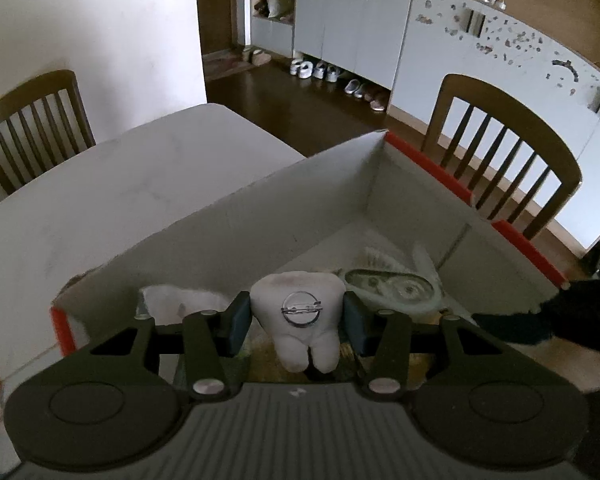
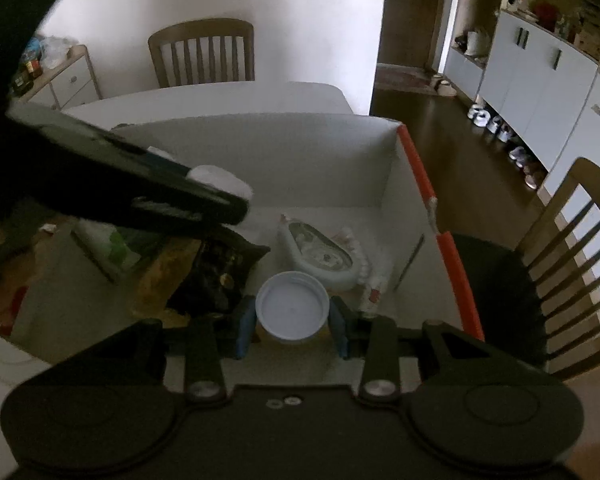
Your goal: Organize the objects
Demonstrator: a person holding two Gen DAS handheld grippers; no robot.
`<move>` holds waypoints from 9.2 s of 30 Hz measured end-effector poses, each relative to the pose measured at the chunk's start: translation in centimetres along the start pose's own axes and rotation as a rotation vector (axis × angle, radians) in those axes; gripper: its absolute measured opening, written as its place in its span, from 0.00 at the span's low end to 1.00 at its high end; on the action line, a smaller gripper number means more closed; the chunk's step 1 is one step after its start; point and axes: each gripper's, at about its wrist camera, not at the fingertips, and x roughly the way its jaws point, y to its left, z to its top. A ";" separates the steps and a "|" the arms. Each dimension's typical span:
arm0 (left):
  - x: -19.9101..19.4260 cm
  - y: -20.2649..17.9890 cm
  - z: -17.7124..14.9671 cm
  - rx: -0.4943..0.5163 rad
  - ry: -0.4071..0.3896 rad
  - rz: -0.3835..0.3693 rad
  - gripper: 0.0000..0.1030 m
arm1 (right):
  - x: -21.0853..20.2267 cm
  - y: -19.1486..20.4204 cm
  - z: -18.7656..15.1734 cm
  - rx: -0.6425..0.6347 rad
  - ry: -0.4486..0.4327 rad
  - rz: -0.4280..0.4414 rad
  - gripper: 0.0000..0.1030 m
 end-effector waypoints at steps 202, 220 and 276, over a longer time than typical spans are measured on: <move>-15.9 10.4 -15.9 -0.125 -0.133 -0.111 0.28 | -8.6 13.8 -0.5 0.089 -0.105 0.113 0.21; -10.9 1.4 -9.4 -0.015 -0.118 -0.111 0.28 | -7.8 2.9 -0.7 0.136 -0.141 -0.012 0.20; -4.5 -0.2 -6.5 -0.036 -0.017 -0.060 0.66 | -5.0 -1.0 -0.7 0.037 -0.007 0.095 0.63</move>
